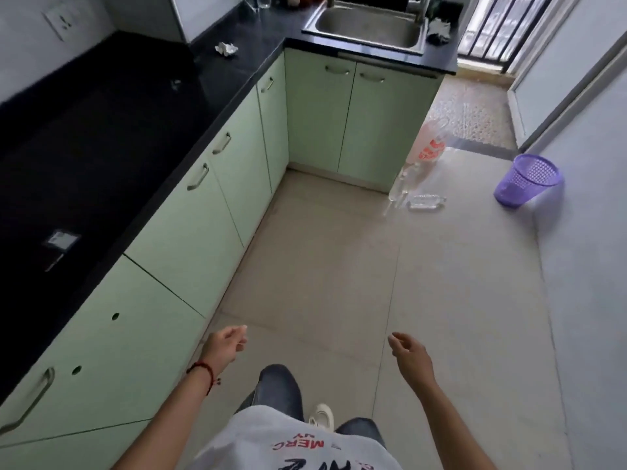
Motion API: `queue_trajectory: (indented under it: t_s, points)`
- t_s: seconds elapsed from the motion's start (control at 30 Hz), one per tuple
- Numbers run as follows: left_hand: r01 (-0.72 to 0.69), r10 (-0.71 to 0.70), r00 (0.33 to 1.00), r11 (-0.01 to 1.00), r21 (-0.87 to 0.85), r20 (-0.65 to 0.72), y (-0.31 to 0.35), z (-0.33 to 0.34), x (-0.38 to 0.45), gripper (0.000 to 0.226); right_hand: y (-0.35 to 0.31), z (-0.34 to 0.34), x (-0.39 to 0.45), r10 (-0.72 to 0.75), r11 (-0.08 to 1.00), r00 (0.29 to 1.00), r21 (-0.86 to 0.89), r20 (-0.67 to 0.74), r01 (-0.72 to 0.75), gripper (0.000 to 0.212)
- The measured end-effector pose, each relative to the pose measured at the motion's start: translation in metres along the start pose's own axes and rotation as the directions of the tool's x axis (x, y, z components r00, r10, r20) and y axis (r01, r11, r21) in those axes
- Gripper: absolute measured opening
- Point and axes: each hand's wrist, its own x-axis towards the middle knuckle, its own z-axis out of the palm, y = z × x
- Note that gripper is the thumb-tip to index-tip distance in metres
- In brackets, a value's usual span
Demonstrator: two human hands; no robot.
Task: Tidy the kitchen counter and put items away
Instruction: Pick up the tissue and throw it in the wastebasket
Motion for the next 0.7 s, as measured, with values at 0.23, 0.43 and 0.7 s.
queue_trajectory:
  t_s: [0.23,0.43,0.7]
  points:
    - [0.112,-0.128,0.986,0.984,-0.141,-0.103,0.034,-0.002,0.081,0.016,-0.106,0.011,0.117,-0.114,0.993,0.992,-0.023,0.052,0.115,0.030]
    - [0.151,-0.176,0.976,0.970,-0.191,-0.124,0.114,-0.001,0.169,0.014,-0.183,0.025,0.203,-0.103,0.992,0.991,-0.065,0.086,0.109,0.031]
    - [-0.022,0.012,0.996,0.993,-0.118,-0.085,0.284,-0.007,0.286,0.021,-0.264,0.026,0.296,-0.084,0.991,0.990,-0.096,0.111,0.095,0.030]
